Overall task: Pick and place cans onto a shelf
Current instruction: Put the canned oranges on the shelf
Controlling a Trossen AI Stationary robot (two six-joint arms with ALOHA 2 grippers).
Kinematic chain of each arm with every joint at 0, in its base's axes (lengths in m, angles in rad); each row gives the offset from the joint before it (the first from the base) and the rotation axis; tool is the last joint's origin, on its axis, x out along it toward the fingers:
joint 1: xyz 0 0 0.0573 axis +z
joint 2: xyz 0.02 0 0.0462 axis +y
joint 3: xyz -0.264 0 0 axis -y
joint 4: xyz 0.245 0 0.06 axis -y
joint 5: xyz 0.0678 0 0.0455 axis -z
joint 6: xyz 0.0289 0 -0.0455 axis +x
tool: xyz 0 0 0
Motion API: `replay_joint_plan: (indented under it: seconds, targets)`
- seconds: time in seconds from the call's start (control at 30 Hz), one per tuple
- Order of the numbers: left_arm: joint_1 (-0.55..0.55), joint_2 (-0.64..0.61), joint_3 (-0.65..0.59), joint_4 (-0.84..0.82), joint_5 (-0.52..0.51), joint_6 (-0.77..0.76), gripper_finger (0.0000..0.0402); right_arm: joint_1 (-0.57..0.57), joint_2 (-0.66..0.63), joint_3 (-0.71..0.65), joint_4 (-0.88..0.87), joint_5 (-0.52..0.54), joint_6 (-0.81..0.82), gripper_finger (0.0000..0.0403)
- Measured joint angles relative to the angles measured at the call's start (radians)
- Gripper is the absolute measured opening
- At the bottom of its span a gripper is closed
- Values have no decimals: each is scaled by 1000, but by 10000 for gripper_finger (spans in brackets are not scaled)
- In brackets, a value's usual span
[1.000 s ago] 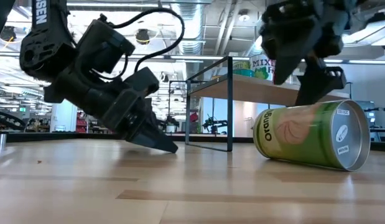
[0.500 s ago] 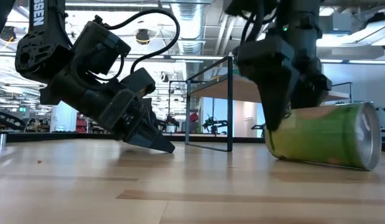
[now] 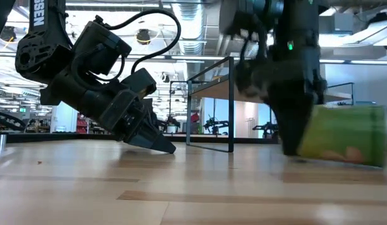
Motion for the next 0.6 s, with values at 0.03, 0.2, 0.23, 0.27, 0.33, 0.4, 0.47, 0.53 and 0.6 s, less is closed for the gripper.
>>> replay_joint_plan:
  seconds: [0.03,0.2,0.23,0.27,0.33,0.4,0.47,0.53,0.6]
  targets:
    - [0,0,0,-1,0,0,2,4,-22,0,17,4,-23,312]
    - [0,0,0,-1,3,0,2,42,-155,2,43,127,-120,312]
    - [0,0,0,-2,5,0,2,55,-179,0,43,193,-136,312]
    - [0,0,0,-2,7,0,2,70,-203,-10,59,259,-149,312]
    - [0,0,0,-2,8,0,2,94,-244,-59,148,392,-177,313]
    - [0,0,0,1,8,0,2,119,-271,-135,286,503,-206,314]
    - [0,1,0,2,8,0,2,133,-285,-222,463,582,-240,314]
    - [0,1,0,3,8,0,2,143,-284,-310,666,618,-280,314]
    - [0,1,0,4,8,0,2,150,-269,-392,876,634,-336,315]
